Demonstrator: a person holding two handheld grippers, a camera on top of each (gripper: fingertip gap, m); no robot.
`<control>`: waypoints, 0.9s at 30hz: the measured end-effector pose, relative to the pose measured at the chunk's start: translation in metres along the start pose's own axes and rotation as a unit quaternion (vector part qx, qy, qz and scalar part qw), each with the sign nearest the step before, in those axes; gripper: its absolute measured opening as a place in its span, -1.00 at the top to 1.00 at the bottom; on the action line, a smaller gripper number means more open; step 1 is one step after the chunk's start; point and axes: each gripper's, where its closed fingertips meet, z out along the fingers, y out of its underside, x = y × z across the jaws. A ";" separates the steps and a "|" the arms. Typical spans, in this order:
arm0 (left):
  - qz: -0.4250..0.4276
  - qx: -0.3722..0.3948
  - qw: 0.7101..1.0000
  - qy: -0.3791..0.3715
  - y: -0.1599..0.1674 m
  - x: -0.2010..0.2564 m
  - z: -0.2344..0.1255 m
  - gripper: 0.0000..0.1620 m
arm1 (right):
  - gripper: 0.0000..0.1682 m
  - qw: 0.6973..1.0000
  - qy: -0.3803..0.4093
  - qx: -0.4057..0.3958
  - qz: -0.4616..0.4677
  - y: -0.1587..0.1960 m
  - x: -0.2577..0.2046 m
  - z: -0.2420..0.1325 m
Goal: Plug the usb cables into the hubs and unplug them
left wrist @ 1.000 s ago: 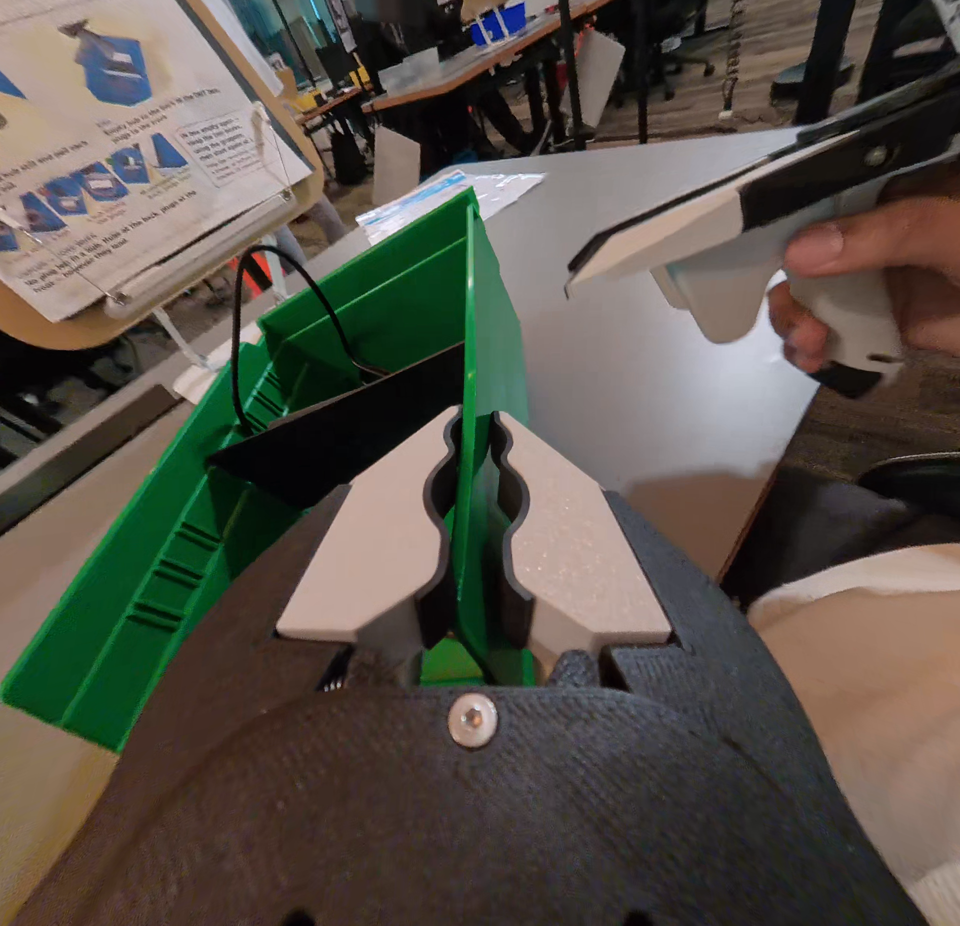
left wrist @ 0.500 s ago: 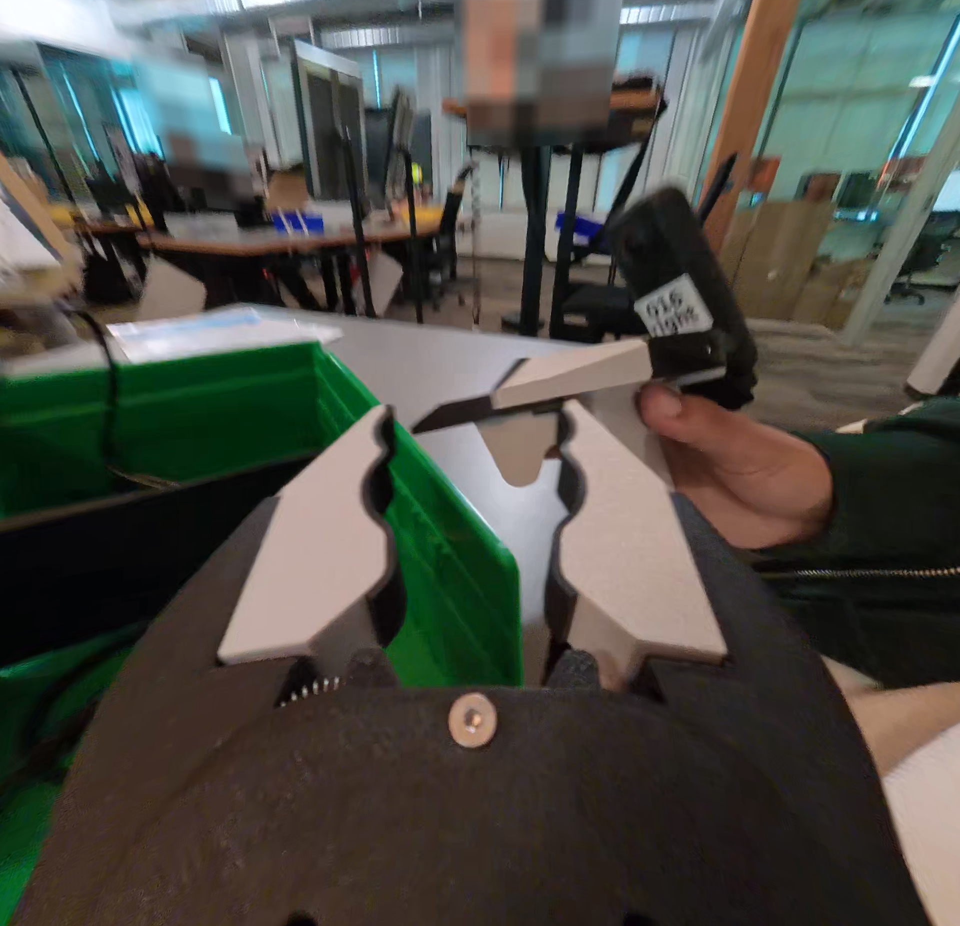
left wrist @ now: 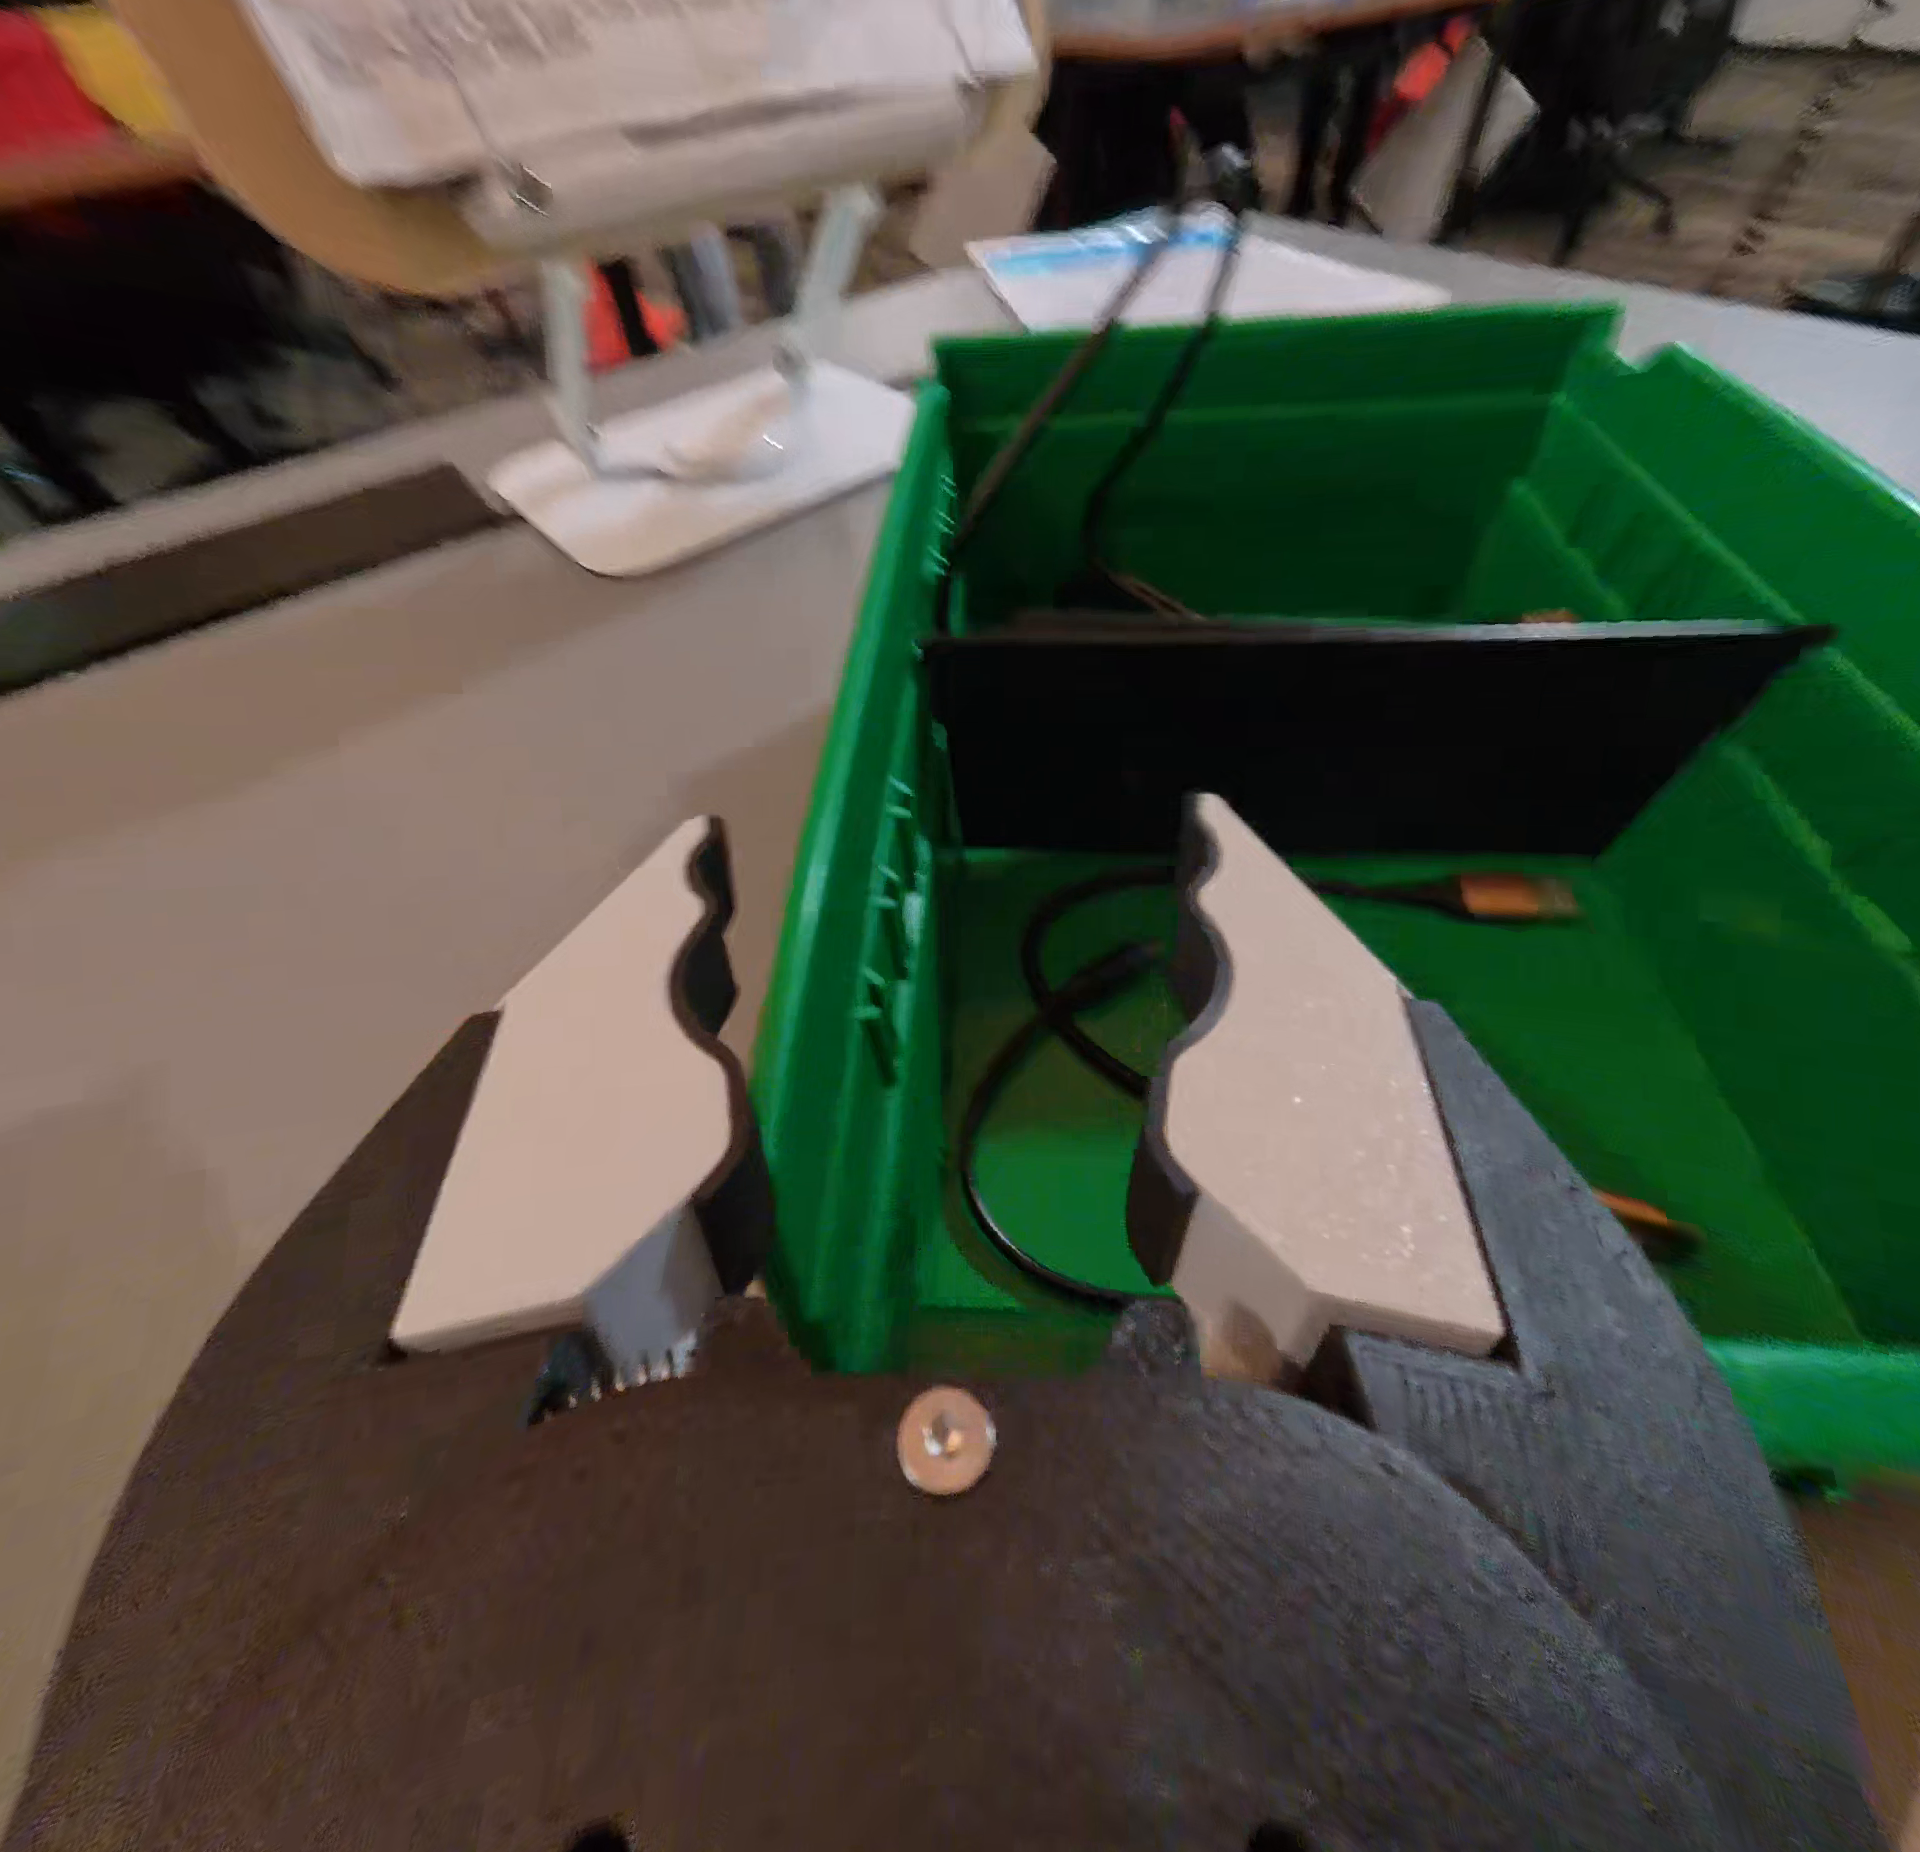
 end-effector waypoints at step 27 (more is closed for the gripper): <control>0.108 0.134 0.971 0.167 -0.027 0.100 -0.032 0.07 | 0.96 0.973 0.213 0.007 0.089 0.001 0.225 -0.113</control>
